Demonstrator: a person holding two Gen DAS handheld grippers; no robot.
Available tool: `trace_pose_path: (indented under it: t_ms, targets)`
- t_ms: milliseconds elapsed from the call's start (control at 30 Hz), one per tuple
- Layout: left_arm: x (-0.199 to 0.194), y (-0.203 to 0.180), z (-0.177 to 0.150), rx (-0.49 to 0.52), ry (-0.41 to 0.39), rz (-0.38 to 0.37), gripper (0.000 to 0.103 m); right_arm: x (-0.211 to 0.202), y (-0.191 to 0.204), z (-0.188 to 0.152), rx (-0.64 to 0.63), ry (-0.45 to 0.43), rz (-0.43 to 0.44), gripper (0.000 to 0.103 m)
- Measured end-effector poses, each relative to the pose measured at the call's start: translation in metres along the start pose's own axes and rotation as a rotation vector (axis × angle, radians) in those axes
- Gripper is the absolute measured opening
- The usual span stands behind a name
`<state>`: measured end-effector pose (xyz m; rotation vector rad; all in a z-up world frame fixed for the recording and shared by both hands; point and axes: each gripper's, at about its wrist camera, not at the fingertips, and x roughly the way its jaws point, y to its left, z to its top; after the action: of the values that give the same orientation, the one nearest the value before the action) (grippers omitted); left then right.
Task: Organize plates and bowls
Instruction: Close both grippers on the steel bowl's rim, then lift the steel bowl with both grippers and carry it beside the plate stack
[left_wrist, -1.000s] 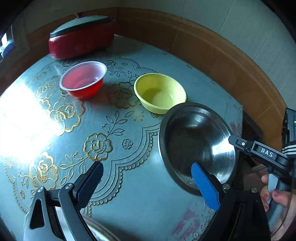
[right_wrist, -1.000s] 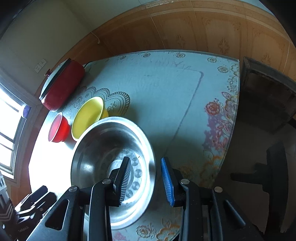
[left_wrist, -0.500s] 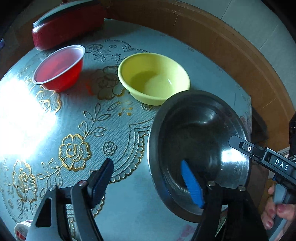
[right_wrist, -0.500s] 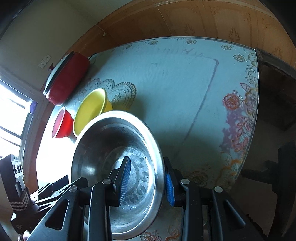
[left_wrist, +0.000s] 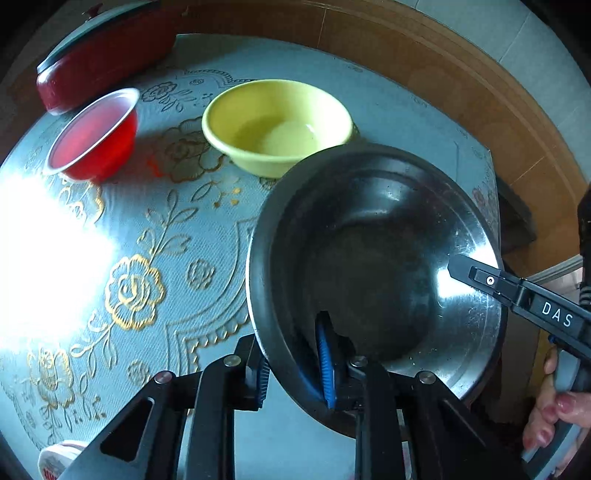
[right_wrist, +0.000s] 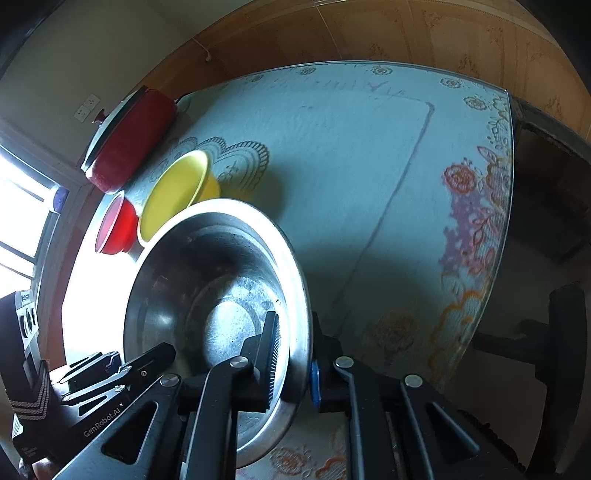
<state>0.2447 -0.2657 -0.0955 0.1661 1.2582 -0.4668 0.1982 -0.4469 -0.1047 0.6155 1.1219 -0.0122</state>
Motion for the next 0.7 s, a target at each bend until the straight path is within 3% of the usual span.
trace_pose_path:
  t_ms: [233, 700]
  targets:
    - [-0.026, 0.021, -0.013, -0.019, -0.039, 0.036, 0.024, 0.001, 0.028, -0.012, -0.064, 0.018, 0.039, 0.013]
    - [-0.038, 0.067, -0.040, -0.103, 0.051, 0.135, 0.025, 0.027, 0.088, -0.037, -0.190, 0.062, 0.031, 0.013]
